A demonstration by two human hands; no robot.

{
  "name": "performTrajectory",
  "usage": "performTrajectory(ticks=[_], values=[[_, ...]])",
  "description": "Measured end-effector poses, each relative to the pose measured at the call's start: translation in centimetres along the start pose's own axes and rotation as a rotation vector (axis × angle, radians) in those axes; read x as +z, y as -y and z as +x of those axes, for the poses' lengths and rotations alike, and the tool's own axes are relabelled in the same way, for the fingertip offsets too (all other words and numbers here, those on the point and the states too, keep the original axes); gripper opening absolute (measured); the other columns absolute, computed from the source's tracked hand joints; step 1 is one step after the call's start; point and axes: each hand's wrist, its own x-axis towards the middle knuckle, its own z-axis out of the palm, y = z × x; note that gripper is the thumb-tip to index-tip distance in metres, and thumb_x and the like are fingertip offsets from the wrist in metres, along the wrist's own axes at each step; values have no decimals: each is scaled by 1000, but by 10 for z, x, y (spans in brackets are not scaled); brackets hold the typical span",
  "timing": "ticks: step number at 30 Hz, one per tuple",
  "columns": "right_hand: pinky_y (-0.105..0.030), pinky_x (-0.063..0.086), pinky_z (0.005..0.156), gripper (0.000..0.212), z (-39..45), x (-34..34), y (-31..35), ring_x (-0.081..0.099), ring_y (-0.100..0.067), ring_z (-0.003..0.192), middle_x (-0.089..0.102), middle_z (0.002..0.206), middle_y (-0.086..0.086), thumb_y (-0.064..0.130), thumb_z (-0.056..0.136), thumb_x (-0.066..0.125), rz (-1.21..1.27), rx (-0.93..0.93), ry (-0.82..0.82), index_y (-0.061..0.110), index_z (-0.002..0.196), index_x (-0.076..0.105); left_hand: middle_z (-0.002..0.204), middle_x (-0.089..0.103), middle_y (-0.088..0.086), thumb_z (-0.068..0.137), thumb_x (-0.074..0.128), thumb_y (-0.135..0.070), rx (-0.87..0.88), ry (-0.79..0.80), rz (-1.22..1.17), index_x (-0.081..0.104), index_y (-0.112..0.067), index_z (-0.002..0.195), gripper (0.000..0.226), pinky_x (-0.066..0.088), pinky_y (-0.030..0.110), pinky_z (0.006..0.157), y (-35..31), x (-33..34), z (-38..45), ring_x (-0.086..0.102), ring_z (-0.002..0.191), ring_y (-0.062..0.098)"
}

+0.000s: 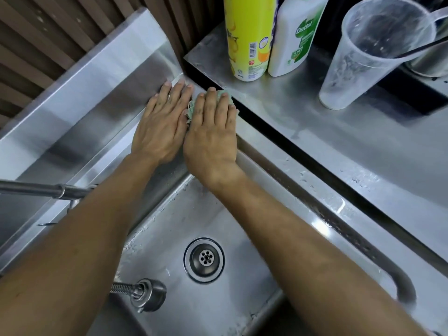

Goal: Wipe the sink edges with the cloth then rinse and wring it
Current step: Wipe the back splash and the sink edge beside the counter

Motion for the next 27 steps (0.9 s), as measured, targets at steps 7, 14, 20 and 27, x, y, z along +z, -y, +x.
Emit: performTrajectory(ticks=[7, 14, 20, 27], values=[[-52, 6, 129, 70, -77, 10, -40, -1, -44, 157, -2, 170, -24, 29, 107, 32, 4, -41, -83, -1, 161, 2, 172, 8, 0, 111, 13, -36, 14, 13, 8, 7, -25, 164, 55, 2, 41, 128, -5, -4, -1, -3, 159, 24], [-51, 12, 128, 63, -38, 12, -33, 14, -42, 156, 19, 168, -20, 30, 104, 25, 84, -137, -136, 1, 160, 23, 172, 9, 3, 109, 10, -36, 73, 23, 39, 7, -26, 164, 56, 0, 43, 129, -4, -2, -1, 4, 159, 24], [-49, 10, 129, 63, -78, 9, -60, 7, -38, 158, 11, 171, -17, 28, 106, 29, 98, -169, -155, 3, 162, 15, 172, 7, 2, 110, 9, -40, 67, 35, 25, 4, -29, 164, 56, -2, 43, 129, -6, -5, -3, 1, 159, 22], [-49, 10, 129, 60, -62, 6, -58, 13, -39, 157, 18, 169, -18, 33, 108, 34, 83, -193, -155, 4, 160, 25, 172, 10, 3, 109, 11, -38, 151, 79, 9, 8, -27, 164, 56, -1, 46, 128, -15, -11, -6, 3, 159, 25]])
